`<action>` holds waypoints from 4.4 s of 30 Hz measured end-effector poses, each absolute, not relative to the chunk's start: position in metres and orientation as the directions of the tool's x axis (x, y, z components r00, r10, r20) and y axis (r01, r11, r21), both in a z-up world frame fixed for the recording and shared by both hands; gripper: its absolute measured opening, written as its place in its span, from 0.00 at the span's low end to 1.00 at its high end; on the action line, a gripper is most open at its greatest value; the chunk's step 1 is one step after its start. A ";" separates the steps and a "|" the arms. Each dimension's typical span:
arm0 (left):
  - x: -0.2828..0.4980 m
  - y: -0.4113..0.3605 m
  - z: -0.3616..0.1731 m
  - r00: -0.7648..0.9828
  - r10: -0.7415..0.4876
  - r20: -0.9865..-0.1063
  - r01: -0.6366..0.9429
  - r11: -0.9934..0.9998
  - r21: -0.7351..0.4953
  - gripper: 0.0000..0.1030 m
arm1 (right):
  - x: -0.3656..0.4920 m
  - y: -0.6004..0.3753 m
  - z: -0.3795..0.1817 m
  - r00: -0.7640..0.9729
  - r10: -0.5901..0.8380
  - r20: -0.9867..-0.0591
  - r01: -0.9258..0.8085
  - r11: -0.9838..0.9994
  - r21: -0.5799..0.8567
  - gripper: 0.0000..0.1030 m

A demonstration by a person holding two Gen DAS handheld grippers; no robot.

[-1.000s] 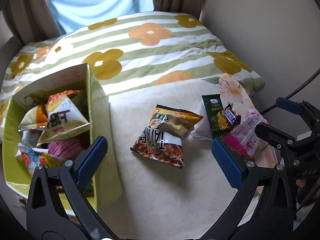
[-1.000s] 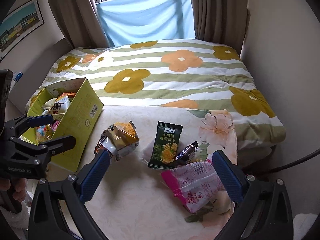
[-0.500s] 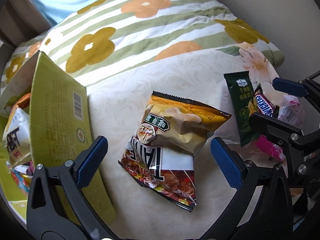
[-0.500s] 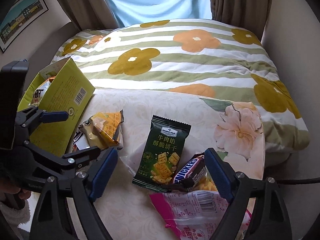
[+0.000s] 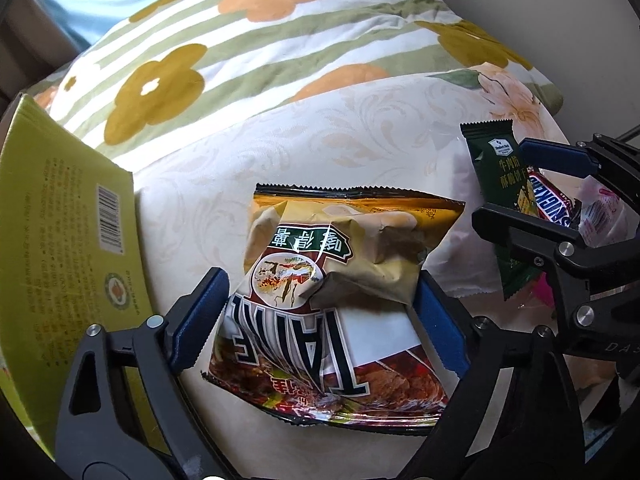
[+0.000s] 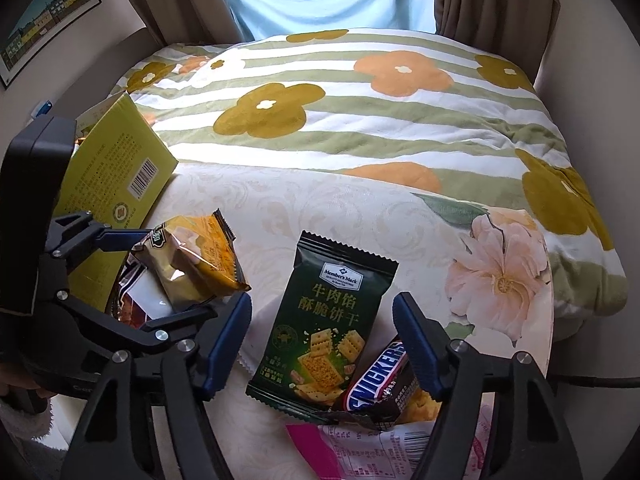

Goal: Organize snacks
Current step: 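Grasp the brown chip bag with the left tool while the right tool grasps the green cracker packet, then carry both held snacks over the yellow box and open both tools to drop them, then move both tools back toward the white packet and pink bag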

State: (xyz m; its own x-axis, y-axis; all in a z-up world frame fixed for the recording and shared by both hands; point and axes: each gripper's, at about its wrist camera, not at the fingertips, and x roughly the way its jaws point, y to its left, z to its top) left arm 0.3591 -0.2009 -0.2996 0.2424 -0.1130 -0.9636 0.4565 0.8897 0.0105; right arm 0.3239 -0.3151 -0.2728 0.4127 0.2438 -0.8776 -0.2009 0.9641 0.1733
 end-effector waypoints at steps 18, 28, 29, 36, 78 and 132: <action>0.353 -0.194 -0.289 0.304 -0.132 -0.943 0.451 0.892 0.021 0.64 | 0.315 -0.306 -0.281 0.479 0.146 -0.866 -0.185 0.981 0.063 0.47; 0.345 -0.188 -0.269 0.356 -0.138 -0.924 0.427 0.904 0.030 0.64 | 0.308 -0.301 -0.273 0.510 0.164 -0.844 -0.195 0.978 0.072 0.45; 0.343 -0.188 -0.265 0.365 -0.137 -0.921 0.423 0.906 0.033 0.64 | 0.307 -0.301 -0.271 0.516 0.167 -0.840 -0.193 0.978 0.076 0.45; 0.332 -0.185 -0.232 0.432 -0.140 -0.891 0.396 0.917 0.047 0.64 | 0.297 -0.302 -0.247 0.560 0.200 -0.804 -0.197 0.975 0.106 0.43; 0.311 0.148 -0.137 0.586 -0.025 -0.810 0.055 0.998 0.009 0.64 | 0.298 -0.058 -0.124 0.613 0.435 -0.659 -0.436 0.882 0.176 0.43; 0.271 0.153 -0.131 0.576 -0.162 -0.801 0.194 0.979 -0.059 1.00 | 0.256 -0.051 -0.136 0.613 0.237 -0.754 -0.247 0.964 0.102 0.90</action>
